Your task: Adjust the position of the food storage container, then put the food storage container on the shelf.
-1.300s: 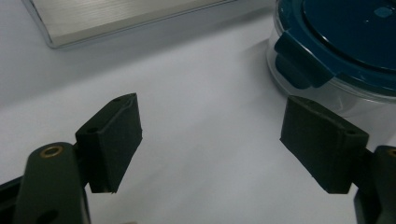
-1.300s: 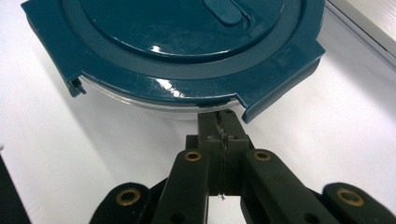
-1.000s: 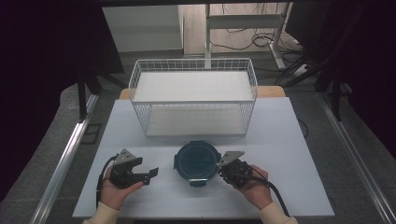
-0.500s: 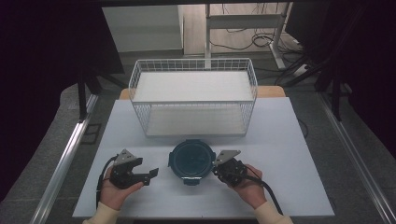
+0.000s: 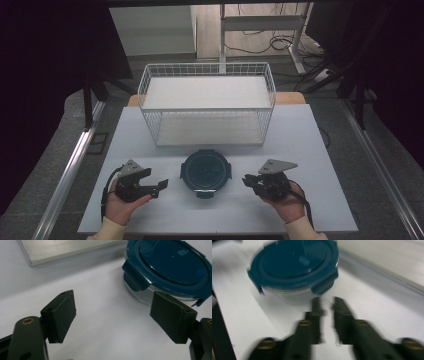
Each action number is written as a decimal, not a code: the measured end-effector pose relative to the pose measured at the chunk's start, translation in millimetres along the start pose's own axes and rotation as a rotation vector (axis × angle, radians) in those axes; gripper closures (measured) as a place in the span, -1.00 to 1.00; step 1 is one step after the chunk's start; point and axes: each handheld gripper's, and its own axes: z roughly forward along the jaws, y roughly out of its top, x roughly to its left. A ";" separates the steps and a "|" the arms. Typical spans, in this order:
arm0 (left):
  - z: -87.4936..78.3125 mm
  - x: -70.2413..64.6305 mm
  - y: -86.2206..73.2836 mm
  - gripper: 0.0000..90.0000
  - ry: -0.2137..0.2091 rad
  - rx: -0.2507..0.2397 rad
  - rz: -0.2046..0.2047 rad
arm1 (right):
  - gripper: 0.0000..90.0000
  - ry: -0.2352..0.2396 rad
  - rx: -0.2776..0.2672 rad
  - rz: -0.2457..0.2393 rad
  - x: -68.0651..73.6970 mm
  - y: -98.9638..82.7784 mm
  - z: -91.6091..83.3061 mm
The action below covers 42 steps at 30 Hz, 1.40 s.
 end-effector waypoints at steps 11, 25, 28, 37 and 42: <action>-3.9 0.5 1.2 -0.56 -0.032 -0.023 -0.024 | -0.49 0.025 -0.138 0.186 -13.0 -2.2 -4.9; -1.8 -5.7 7.3 -0.56 -0.130 -0.054 -0.101 | -0.67 0.094 -0.132 0.306 -14.1 -1.1 2.5; 2.9 -6.4 8.7 -0.56 -0.168 -0.049 -0.126 | -0.69 0.114 -0.138 0.322 -12.6 1.7 5.3; 15.9 -7.1 17.3 -0.57 -0.245 -0.033 -0.196 | -0.71 0.117 -0.112 0.362 -10.4 9.5 18.3; 21.4 -10.2 27.1 -0.58 -0.260 -0.025 -0.218 | -0.74 0.119 -0.095 0.394 -10.3 15.1 29.2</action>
